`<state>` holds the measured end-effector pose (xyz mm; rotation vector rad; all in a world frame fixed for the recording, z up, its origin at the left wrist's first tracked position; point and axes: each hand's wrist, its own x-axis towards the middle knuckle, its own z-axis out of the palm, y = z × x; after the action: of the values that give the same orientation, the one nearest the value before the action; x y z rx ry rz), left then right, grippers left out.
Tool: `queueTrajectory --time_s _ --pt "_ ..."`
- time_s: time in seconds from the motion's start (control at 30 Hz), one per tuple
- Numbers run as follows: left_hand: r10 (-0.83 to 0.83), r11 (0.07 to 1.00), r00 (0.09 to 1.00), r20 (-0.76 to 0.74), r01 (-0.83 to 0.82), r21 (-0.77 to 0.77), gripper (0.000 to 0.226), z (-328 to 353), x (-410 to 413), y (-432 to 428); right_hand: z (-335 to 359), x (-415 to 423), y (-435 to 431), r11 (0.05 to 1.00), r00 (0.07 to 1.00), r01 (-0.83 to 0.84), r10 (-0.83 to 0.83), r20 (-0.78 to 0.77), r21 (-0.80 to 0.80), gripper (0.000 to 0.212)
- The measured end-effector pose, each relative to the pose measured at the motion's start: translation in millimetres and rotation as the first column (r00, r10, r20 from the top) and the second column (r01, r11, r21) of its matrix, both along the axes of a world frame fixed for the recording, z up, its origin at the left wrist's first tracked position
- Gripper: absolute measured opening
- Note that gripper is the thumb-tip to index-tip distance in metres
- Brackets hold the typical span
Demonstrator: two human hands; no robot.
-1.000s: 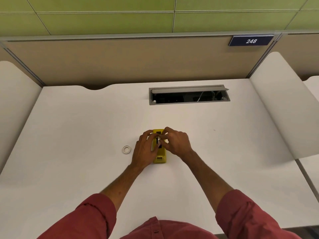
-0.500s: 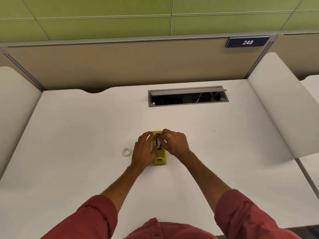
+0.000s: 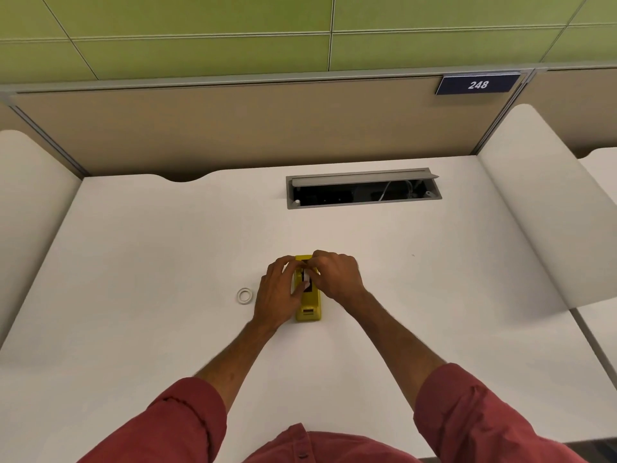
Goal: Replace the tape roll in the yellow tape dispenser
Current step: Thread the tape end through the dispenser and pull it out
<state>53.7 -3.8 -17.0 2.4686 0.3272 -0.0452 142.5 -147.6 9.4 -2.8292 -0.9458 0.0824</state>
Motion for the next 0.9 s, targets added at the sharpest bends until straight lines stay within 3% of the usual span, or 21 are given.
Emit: queueTrajectory --time_s 0.17,0.37,0.7,0.9 --pt "0.004 1.000 1.000 -0.013 -0.004 0.000 0.052 -0.2 1.3 0.5 0.0 0.3 0.2 0.995 0.996 0.062 -0.056 -0.072 0.077 0.021" --pt "-0.036 0.996 0.999 -0.032 0.039 0.084 0.049 -1.1 1.8 4.1 0.4 -1.3 1.4 0.996 0.999 0.033 -0.030 -0.039 0.082 0.025" --pt "-0.001 0.999 1.000 0.010 0.001 -0.046 0.050 -0.1 0.0 1.4 -3.0 -5.1 -4.5 0.981 0.987 0.130 -0.114 -0.116 0.144 0.027" --pt "0.005 0.999 1.000 -0.004 -0.005 -0.039 0.047 -3.9 -4.5 4.1 -6.4 -6.9 -6.2 0.947 0.953 0.250 -0.204 -0.223 0.201 0.027"
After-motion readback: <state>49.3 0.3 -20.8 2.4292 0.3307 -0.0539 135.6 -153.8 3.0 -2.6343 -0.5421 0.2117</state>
